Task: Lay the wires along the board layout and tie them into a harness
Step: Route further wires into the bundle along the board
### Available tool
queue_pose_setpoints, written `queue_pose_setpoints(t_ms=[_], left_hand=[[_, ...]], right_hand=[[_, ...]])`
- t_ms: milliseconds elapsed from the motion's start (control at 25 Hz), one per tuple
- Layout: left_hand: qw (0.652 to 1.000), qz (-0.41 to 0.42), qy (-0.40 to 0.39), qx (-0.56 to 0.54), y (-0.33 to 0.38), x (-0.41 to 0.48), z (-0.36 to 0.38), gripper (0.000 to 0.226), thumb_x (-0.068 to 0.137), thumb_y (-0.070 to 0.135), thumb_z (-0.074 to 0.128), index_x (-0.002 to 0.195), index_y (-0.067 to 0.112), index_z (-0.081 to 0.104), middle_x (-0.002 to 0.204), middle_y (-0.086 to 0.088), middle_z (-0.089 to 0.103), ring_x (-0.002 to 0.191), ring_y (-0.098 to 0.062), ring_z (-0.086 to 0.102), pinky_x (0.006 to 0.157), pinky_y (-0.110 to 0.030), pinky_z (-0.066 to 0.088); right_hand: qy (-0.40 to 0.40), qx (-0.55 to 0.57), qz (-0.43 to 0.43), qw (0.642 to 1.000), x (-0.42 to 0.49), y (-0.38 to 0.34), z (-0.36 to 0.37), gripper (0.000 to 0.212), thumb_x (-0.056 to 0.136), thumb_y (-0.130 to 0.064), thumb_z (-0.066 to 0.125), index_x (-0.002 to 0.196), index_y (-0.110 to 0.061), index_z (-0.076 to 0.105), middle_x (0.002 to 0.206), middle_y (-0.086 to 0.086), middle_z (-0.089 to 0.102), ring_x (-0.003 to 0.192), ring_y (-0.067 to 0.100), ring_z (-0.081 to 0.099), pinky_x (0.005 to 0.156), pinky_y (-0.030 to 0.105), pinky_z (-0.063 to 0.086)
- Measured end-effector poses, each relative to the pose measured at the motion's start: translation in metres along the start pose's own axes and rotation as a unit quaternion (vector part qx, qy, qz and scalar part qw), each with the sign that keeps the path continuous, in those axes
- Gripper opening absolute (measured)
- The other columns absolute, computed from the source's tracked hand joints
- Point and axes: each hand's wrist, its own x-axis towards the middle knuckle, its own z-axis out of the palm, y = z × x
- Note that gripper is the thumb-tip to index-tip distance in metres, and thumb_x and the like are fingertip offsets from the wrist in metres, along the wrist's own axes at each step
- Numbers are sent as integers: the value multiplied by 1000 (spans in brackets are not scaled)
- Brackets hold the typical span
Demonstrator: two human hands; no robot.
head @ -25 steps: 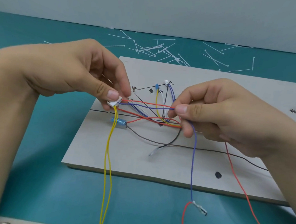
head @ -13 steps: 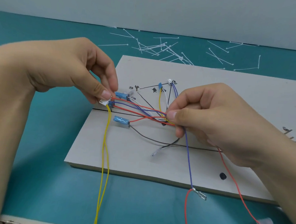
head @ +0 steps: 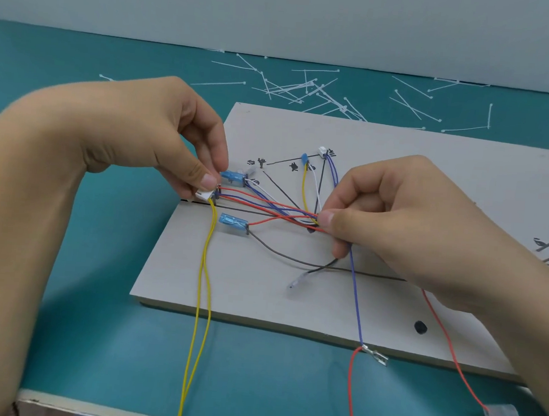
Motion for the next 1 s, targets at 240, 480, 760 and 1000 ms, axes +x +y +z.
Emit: queue_pose_setpoints(t_ms=[240, 480, 760, 1000], left_hand=[[999, -2, -6, 36, 1, 0, 2, 31, 54, 30, 90, 82, 21, 78, 82, -8, 79, 63, -26, 76, 57, -23, 59], [996, 22, -52, 71, -1, 0, 3, 19, 69, 19, 84, 84, 27, 74, 79, -1, 71, 66, -29, 76, 61, -27, 59], [983, 81, -20, 165, 12, -4, 11, 30, 66, 22, 72, 91, 40, 75, 79, 15, 70, 59, -5, 55, 55, -24, 49], [975, 176, 49, 122, 34, 7, 56, 9, 78, 37, 76, 86, 37, 78, 69, 17, 66, 62, -8, 54, 61, -32, 49]], right_hand=[[20, -74, 3, 997, 1, 0, 2, 17, 89, -19, 74, 72, -16, 71, 58, -2, 73, 34, 3, 46, 38, 10, 32], [5, -96, 14, 995, 1, -1, -6, 15, 87, -14, 74, 73, -17, 71, 61, 0, 73, 35, 3, 46, 38, 11, 34], [-4, -150, 19, 989, 0, 0, -11, 14, 86, -22, 80, 74, -20, 72, 61, -6, 73, 41, 4, 57, 49, 21, 42], [11, -170, 17, 985, 0, -1, -13, 18, 85, -25, 80, 71, -19, 71, 58, -4, 72, 35, 7, 52, 37, 15, 36]])
